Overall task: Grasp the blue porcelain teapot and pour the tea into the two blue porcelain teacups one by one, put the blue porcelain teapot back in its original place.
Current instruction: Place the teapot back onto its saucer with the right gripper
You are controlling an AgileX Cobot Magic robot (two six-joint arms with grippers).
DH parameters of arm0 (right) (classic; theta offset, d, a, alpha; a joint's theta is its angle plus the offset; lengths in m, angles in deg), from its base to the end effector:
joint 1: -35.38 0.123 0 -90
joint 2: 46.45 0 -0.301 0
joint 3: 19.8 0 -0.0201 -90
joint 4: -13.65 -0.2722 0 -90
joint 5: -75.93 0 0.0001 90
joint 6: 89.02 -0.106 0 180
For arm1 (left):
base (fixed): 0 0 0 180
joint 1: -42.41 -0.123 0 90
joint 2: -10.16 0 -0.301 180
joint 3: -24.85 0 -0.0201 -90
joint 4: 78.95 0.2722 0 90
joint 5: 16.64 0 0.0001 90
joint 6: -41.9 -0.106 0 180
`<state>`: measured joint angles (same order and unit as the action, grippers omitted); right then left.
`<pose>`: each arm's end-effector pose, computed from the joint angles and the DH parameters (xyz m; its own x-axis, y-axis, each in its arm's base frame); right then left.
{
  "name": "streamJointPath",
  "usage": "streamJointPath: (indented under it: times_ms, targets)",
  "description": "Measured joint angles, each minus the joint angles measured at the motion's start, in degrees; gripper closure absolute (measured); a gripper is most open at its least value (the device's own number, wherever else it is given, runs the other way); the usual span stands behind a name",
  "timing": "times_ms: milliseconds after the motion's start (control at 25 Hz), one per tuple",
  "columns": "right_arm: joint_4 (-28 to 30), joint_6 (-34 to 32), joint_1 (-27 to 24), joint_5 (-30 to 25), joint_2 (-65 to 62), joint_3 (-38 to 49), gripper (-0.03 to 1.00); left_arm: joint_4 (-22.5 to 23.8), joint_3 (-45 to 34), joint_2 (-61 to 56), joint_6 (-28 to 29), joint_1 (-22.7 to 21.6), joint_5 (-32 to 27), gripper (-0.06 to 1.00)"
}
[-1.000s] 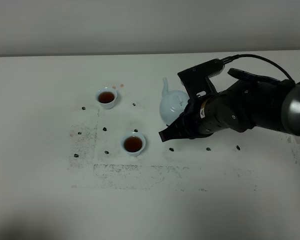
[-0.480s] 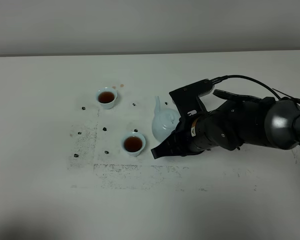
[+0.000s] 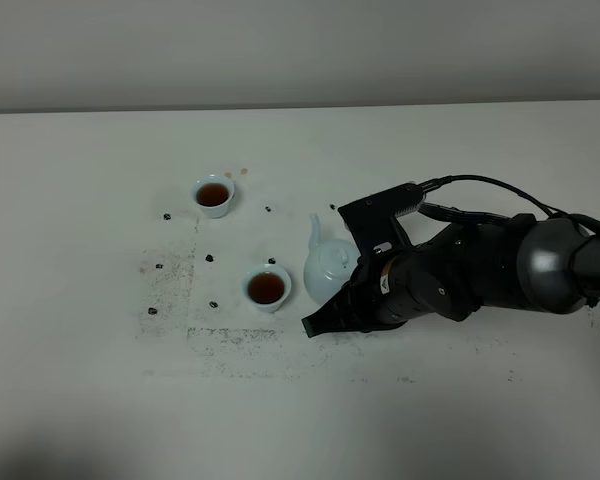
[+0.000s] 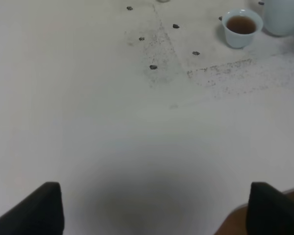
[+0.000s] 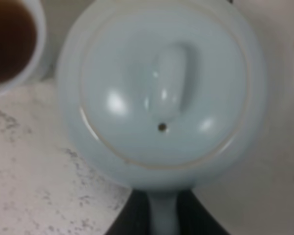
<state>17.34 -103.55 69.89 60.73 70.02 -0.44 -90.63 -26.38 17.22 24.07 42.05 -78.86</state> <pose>0.3220 0.2192 0.1185 -0.8140 -0.3288 -0.4788 -0.4124 0.9077 0.0778 0.0127 -0.0189 0.2679 -0.4569 0.2072 -0.8651 0.2523 0.9628 0.0973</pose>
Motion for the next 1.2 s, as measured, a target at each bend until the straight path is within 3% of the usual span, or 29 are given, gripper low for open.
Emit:
streamJointPath:
  times_ms: [280,560,880,1200]
  targets:
    - [0.0,0.0,0.4,-0.3,-2.6,0.0,0.92,0.0,0.0,0.0,0.0,0.0,0.0,0.22]
    - [1.2,0.0,0.3,-6.5,-10.5,0.0,0.92,0.0,0.0,0.0,0.0,0.0,0.0,0.22]
    - [2.9,0.0,-7.0,-16.5,-16.2,0.0,0.92,0.0,0.0,0.0,0.0,0.0,0.0,0.22]
    - [3.0,0.1,-12.1,-15.6,-14.3,1.2,0.92,0.0,0.0,0.0,0.0,0.0,0.0,0.22]
